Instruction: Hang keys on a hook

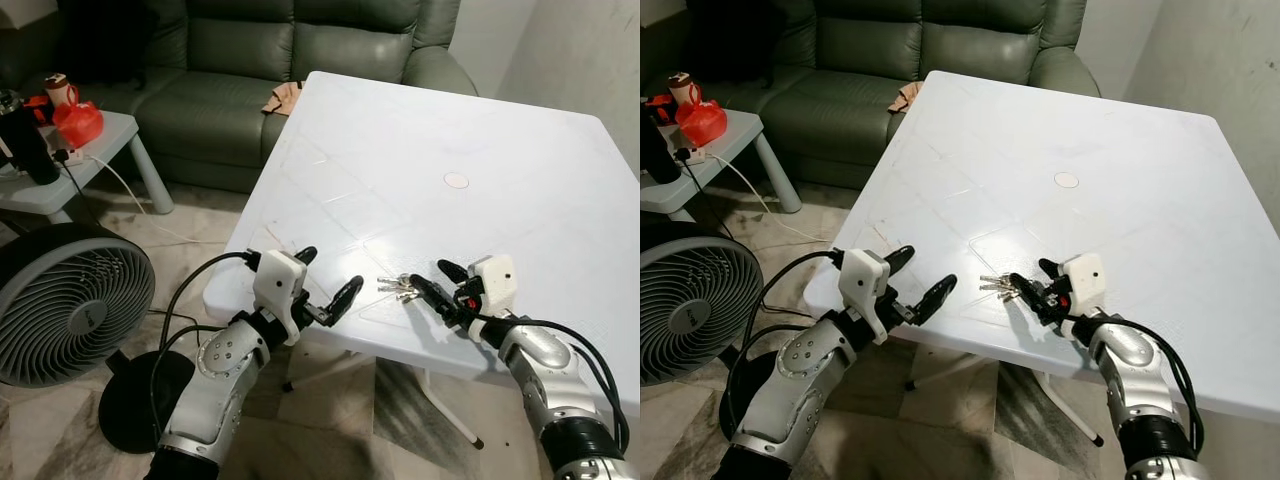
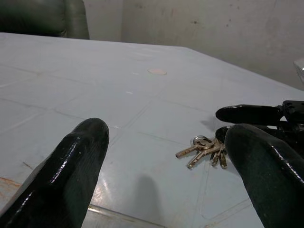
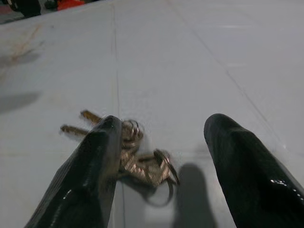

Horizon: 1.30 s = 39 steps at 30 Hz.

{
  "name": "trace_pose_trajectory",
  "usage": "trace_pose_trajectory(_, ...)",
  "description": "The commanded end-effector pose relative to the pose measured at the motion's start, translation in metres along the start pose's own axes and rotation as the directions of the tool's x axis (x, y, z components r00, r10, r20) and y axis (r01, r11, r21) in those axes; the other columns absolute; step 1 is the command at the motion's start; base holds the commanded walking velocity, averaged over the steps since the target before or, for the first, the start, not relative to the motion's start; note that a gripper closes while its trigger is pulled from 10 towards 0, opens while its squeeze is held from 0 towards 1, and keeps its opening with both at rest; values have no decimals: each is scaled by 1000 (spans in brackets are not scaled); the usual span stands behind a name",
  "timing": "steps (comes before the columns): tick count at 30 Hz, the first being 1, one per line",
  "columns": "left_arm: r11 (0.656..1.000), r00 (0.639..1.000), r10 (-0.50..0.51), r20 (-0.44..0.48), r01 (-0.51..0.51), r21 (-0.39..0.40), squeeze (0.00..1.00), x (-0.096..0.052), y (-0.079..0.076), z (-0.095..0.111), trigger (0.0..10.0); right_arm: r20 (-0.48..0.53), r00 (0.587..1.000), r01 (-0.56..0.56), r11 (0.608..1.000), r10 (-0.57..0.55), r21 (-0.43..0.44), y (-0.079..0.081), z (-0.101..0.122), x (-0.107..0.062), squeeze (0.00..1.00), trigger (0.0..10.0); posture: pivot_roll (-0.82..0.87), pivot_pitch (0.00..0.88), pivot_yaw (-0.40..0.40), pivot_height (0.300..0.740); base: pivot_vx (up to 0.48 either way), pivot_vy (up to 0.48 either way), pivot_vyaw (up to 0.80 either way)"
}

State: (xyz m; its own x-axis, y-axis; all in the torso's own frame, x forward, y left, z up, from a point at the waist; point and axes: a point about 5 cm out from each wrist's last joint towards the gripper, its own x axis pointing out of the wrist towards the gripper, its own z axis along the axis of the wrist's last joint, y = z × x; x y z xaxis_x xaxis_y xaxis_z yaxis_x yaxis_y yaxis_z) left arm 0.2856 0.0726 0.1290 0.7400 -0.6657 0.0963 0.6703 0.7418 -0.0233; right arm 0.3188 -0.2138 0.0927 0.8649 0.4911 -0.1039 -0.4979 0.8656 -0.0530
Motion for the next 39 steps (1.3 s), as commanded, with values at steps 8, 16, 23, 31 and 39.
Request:
trace_pose_trajectory(8,1000,1000,-10,-3,10,24,0,1,-3,3,10000,-8,1000,-8,998,8,-60,-16,4,-8,0,0,-6,118,-42,740,0,0,0)
trace_pose_trajectory(16,1000,1000,-7,0,7,30,0,3,-3,3,10000,-48,998,-54,997,51,-58,-18,-1,-11,0,0,-6,113,-41,740,0,0,0)
trace_pose_trajectory(23,999,1000,-3,3,3,35,0,3,-1,4,10000,-58,994,-94,994,91,-54,-18,-1,-12,0,0,-5,113,-41,740,0,0,0)
trace_pose_trajectory(31,999,1000,2,4,-2,40,0,3,0,5,10000,-61,994,-99,993,95,-71,-20,0,-13,0,0,-4,113,-41,740,0,0,0)
trace_pose_trajectory(39,999,1000,9,6,-10,45,0,3,1,5,10000,-70,990,-124,991,120,-57,-18,-1,-13,0,0,-1,117,-42,740,0,0,0)
